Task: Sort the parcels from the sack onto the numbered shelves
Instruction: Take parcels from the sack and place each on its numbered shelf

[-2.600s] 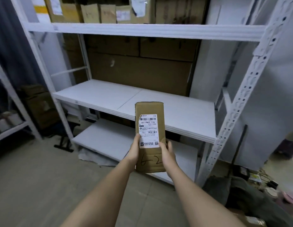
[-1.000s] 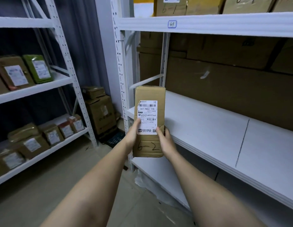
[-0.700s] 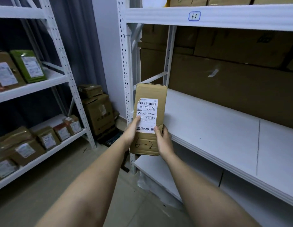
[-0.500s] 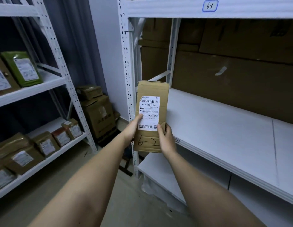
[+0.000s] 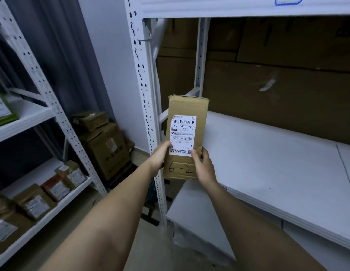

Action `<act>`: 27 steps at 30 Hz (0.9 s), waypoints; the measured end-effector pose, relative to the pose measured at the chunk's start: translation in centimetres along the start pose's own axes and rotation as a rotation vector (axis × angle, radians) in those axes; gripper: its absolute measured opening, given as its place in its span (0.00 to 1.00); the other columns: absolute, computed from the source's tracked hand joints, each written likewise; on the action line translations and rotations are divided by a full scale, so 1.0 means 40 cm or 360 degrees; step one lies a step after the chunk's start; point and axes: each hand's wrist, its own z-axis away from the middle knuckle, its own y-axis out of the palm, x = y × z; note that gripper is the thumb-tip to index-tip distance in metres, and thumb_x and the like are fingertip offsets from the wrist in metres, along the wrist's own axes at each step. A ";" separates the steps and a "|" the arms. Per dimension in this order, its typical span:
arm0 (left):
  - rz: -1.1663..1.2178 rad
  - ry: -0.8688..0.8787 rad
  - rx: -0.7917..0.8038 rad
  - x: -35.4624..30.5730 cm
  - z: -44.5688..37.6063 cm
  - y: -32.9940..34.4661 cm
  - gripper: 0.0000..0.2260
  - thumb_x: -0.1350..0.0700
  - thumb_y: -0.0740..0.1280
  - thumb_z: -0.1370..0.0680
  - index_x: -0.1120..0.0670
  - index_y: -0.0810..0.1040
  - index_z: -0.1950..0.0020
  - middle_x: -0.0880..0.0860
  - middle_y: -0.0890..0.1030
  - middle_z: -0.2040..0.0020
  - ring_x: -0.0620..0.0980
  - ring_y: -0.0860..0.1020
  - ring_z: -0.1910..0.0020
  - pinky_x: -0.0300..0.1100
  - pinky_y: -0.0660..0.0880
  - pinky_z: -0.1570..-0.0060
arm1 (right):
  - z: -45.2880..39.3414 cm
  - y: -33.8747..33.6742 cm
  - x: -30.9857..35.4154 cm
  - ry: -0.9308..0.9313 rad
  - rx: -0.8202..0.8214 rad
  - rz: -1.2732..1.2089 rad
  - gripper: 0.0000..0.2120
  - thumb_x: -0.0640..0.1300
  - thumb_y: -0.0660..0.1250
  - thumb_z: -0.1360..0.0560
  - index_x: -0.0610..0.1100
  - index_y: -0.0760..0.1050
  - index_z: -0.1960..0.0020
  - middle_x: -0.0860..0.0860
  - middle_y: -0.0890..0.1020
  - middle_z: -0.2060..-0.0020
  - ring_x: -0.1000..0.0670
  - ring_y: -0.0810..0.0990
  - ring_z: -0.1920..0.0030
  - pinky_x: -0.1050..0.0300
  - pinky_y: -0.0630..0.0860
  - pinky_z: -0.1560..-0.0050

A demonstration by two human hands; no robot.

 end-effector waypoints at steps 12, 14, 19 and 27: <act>-0.0186 -0.0004 0.0382 -0.031 -0.205 -0.138 0.14 0.55 0.54 0.18 0.48 0.69 0.34 0.48 0.79 0.50 0.45 0.76 0.53 0.41 0.72 0.60 | -0.100 0.144 0.016 0.0036 -0.0285 -0.0060 0.28 0.56 0.65 0.23 0.53 0.61 0.26 0.58 0.76 0.40 0.53 0.76 0.40 0.49 0.73 0.36; -0.0187 -0.0005 0.0409 -0.029 -0.240 -0.152 0.16 0.56 0.55 0.18 0.47 0.67 0.31 0.48 0.79 0.47 0.45 0.77 0.52 0.40 0.73 0.60 | -0.109 0.168 0.023 0.0052 -0.0362 -0.0036 0.28 0.54 0.66 0.23 0.52 0.62 0.27 0.59 0.75 0.42 0.54 0.76 0.40 0.53 0.73 0.38; -0.0279 -0.0004 0.0477 0.006 -0.314 -0.172 0.20 0.55 0.54 0.17 0.44 0.61 0.25 0.50 0.75 0.36 0.50 0.75 0.41 0.47 0.73 0.41 | -0.127 0.220 0.021 0.0088 -0.0495 0.0043 0.31 0.50 0.70 0.25 0.50 0.60 0.27 0.59 0.75 0.43 0.51 0.77 0.40 0.56 0.72 0.42; -0.0395 -0.0066 0.0413 0.034 -0.395 -0.145 0.21 0.52 0.55 0.17 0.39 0.59 0.25 0.49 0.73 0.33 0.55 0.72 0.35 0.55 0.69 0.33 | -0.184 0.241 0.001 0.0123 -0.0582 0.0137 0.32 0.45 0.68 0.24 0.50 0.56 0.25 0.53 0.75 0.35 0.50 0.76 0.38 0.60 0.69 0.46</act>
